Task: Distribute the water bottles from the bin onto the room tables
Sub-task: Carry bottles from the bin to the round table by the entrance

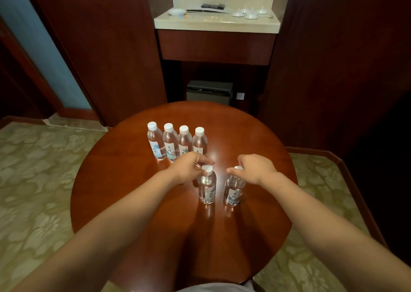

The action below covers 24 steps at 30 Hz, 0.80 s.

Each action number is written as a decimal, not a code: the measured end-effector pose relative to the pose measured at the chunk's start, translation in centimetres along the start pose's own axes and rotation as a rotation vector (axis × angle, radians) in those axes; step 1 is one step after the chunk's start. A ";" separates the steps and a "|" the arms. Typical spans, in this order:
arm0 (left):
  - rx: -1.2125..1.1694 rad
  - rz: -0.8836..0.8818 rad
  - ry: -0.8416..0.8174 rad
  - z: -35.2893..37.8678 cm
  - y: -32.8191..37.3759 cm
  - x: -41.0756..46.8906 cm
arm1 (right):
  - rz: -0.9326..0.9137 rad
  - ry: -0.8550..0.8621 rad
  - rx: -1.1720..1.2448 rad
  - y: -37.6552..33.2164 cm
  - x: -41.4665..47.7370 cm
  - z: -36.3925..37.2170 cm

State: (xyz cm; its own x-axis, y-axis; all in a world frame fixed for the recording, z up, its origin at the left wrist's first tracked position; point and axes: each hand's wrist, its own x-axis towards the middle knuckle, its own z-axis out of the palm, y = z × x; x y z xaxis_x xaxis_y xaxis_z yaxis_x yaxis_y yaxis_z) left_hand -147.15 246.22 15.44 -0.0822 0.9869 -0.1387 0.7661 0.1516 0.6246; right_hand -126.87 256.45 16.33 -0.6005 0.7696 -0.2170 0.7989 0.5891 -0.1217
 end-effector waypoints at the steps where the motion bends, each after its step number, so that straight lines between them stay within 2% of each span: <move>1: -0.006 0.007 -0.006 0.0 0.1 0.0 | 0.017 -0.003 0.005 0.1 -0.1 0.0; 5: 0.035 0.008 0.004 0.4 0.7 0.1 | 0.042 -0.001 0.039 0.2 -0.4 0.2; 9: 0.146 -0.059 0.079 1.0 0.5 0.0 | 0.010 -0.005 0.147 0.1 -0.7 0.5; 13: 0.171 -0.083 0.140 1.5 0.8 -0.1 | -0.027 -0.041 0.146 0.2 -1.2 0.3; 19: 0.249 0.023 0.088 1.5 1.8 0.1 | -0.052 -0.018 0.140 0.5 -1.3 0.5; 24: 0.261 0.036 0.072 1.5 2.1 0.6 | -0.063 0.016 0.154 0.2 -1.3 1.1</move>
State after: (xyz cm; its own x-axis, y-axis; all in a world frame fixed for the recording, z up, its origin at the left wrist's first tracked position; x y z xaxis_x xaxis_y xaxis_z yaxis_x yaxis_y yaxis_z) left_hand -144.69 247.00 15.52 -0.0899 0.9942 -0.0593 0.9071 0.1063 0.4074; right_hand -125.88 255.26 15.58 -0.6493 0.7366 -0.1892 0.7545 0.5927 -0.2817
